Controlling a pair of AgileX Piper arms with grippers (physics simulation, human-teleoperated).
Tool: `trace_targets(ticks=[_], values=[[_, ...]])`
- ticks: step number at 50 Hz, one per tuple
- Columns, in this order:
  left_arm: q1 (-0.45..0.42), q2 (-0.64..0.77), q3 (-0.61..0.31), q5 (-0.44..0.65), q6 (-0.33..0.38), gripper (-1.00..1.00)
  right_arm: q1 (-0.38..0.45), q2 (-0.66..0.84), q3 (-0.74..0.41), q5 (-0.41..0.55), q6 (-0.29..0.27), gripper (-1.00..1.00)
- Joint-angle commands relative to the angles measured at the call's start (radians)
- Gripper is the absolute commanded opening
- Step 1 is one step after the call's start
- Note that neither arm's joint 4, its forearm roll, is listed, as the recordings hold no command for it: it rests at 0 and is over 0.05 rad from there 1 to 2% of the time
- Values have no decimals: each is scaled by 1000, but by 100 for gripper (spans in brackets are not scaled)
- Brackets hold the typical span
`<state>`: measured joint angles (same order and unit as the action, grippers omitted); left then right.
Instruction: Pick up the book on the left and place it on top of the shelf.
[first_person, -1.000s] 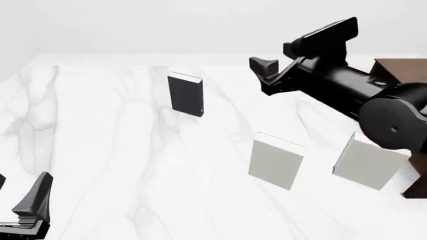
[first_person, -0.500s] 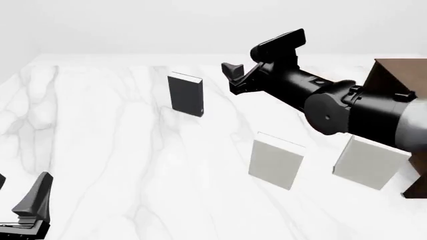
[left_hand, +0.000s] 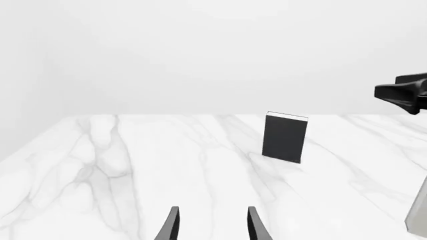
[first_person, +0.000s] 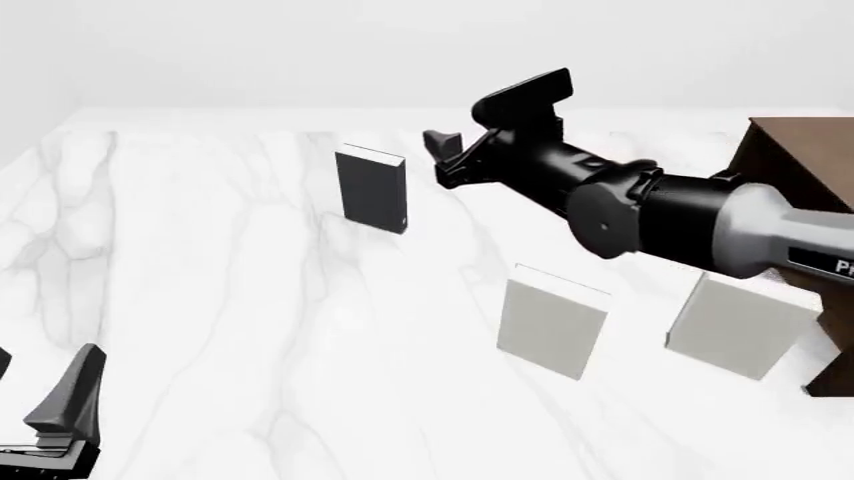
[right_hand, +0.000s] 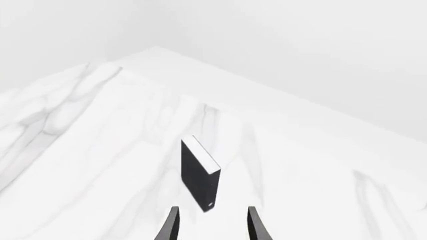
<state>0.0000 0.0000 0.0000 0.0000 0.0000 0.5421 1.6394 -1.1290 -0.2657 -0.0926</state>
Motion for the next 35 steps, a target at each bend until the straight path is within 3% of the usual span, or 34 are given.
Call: trace_targets(ticks=[1, 35], values=[[0, 0, 0, 0, 0, 100, -7, 74, -46, -16, 13, 100], [0, 0, 0, 0, 0, 100, -25, 233, -168, -37, 18, 100]])
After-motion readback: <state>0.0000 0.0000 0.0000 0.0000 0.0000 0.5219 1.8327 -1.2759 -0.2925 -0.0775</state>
